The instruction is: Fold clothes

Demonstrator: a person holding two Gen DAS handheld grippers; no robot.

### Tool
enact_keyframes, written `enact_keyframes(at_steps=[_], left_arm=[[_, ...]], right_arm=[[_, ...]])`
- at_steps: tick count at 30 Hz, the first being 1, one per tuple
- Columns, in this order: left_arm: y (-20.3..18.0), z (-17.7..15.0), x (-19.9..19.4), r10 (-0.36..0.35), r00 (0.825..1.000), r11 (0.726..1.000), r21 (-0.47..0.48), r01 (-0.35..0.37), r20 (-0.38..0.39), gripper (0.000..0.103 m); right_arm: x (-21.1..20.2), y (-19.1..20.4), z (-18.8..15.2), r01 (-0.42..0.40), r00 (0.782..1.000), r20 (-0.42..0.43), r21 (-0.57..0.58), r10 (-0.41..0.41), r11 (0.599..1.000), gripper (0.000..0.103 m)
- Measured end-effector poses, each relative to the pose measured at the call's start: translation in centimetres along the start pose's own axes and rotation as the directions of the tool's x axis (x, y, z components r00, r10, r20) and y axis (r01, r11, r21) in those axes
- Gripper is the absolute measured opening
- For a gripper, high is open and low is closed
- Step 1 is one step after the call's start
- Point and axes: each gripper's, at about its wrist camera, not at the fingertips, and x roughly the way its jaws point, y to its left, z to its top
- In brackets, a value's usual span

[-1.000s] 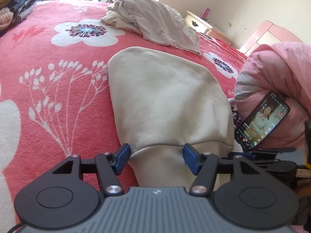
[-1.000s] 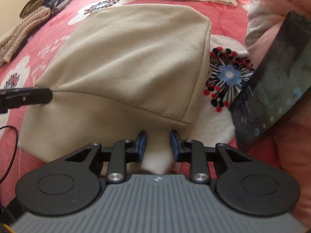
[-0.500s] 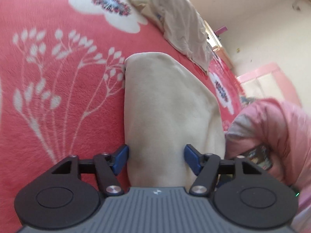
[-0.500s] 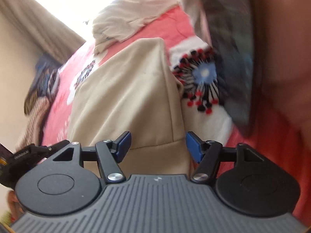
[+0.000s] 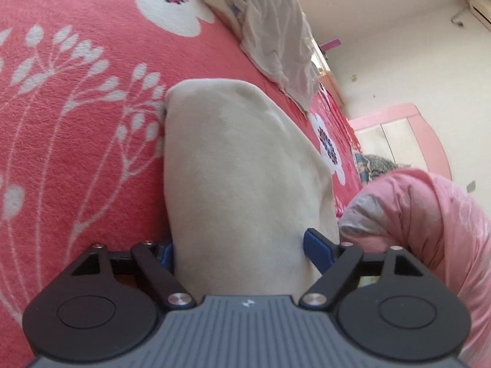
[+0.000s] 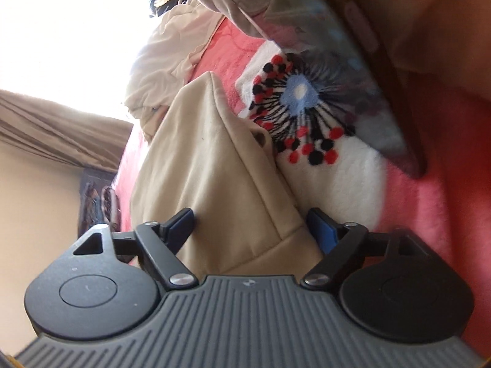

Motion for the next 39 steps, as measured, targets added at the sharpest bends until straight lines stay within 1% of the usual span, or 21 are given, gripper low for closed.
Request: enact_keyframes(at_steps=[2,4,5,6,7,8,9,12,15,17,19,22,25,29,31,33,35,36,39], left_arm=[[0.2,-0.6,-0.4,-0.044,0.999,0.999,-0.020,0.044,-0.031,0.081],[0.4,-1.5,-0.4,-0.065,0.996,0.998,-0.017,0.064,-0.063,0.080],[0.4,-1.9,-0.3,-0.071,0.995,0.997,-0.012,0.070,-0.076,0.078],[0.2,-2.0,-0.2,-0.058,0.996,0.998,0.007,0.058,-0.072,0.078],[-0.1,-2.0,-0.1,-0.052,0.996,0.999,0.007,0.052,-0.071,0.077],[-0.2,-1.8,0.0,-0.056,0.996,0.998,-0.002,0.056,-0.072,0.075],[-0.3,-1.7,0.0,-0.063,0.995,0.998,-0.005,0.063,-0.072,0.070],[-0.1,-1.5,-0.9,-0.097,0.993,0.995,0.000,0.097,-0.073,0.059],[0.1,-1.4,-1.7,-0.104,0.992,0.995,-0.005,0.104,-0.070,0.055],[-0.1,-1.3,-2.2,-0.088,0.994,0.996,0.011,0.089,-0.069,0.052],[-0.2,-1.1,-2.9,-0.085,0.994,0.996,0.025,0.087,-0.069,0.049],[-0.1,-0.8,-5.1,-0.083,0.994,0.995,0.043,0.086,-0.064,0.047],[0.9,-0.8,-8.7,-0.051,0.998,0.997,0.052,0.053,-0.045,0.046],[3.2,-0.9,-13.9,0.023,1.000,0.999,0.025,-0.023,0.003,0.049],[4.7,-1.0,-15.5,0.070,0.998,0.998,0.000,-0.070,0.001,0.053],[5.6,-1.1,-15.9,0.109,0.994,0.994,-0.026,-0.109,-0.032,0.058],[5.3,-1.2,-15.5,0.132,0.991,0.991,-0.016,-0.133,-0.038,0.060],[5.1,-1.1,-15.7,0.146,0.989,0.989,0.005,-0.146,-0.031,0.061],[4.3,-0.7,-15.7,0.184,0.983,0.983,0.023,-0.183,-0.021,0.062]], right_arm=[[0.3,0.5,-0.1,-0.001,1.000,-0.014,-0.022,0.001,1.000,0.085],[0.4,0.6,-0.1,-0.013,0.999,-0.032,-0.031,0.012,0.999,0.085],[0.3,0.5,-0.1,-0.020,0.999,-0.038,-0.030,0.018,0.999,0.085],[0.4,0.6,-0.1,-0.021,0.999,-0.043,-0.031,0.020,0.999,0.085],[0.4,0.6,-0.1,-0.023,0.999,-0.047,-0.033,0.021,0.999,0.084],[0.5,0.8,-0.1,-0.024,0.998,-0.053,-0.041,0.021,0.999,0.083],[0.6,1.1,-0.1,-0.023,0.998,-0.059,-0.052,0.020,0.998,0.083],[0.8,2.5,-0.6,-0.030,0.997,-0.078,-0.101,0.022,0.994,0.076],[1.2,3.7,-1.2,-0.027,0.995,-0.094,-0.121,0.016,0.992,0.073],[1.5,4.4,-1.6,-0.023,0.995,-0.102,-0.125,0.010,0.992,0.065],[1.6,4.9,-2.1,-0.018,0.994,-0.112,-0.120,0.004,0.993,0.061],[1.6,6.1,-3.0,-0.008,0.990,-0.138,-0.149,-0.013,0.989,0.060],[2.2,8.1,-4.9,-0.021,0.983,-0.181,-0.216,-0.019,0.976,0.060],[3.8,11.7,-8.0,-0.063,0.964,-0.264,-0.315,-0.024,0.947,0.060],[4.9,13.9,-9.6,-0.083,0.951,-0.307,-0.387,-0.044,0.918,0.060],[5.6,15.7,-11.0,-0.073,0.936,-0.336,-0.467,-0.101,0.881,0.062],[5.3,16.4,-11.5,-0.028,0.927,-0.330,-0.535,-0.178,0.845,0.066],[4.7,16.6,-11.5,-0.011,0.927,-0.314,-0.566,-0.204,0.824,0.067],[1.5,16.2,-10.5,0.025,0.934,-0.273,-0.592,-0.230,0.805,0.069]])
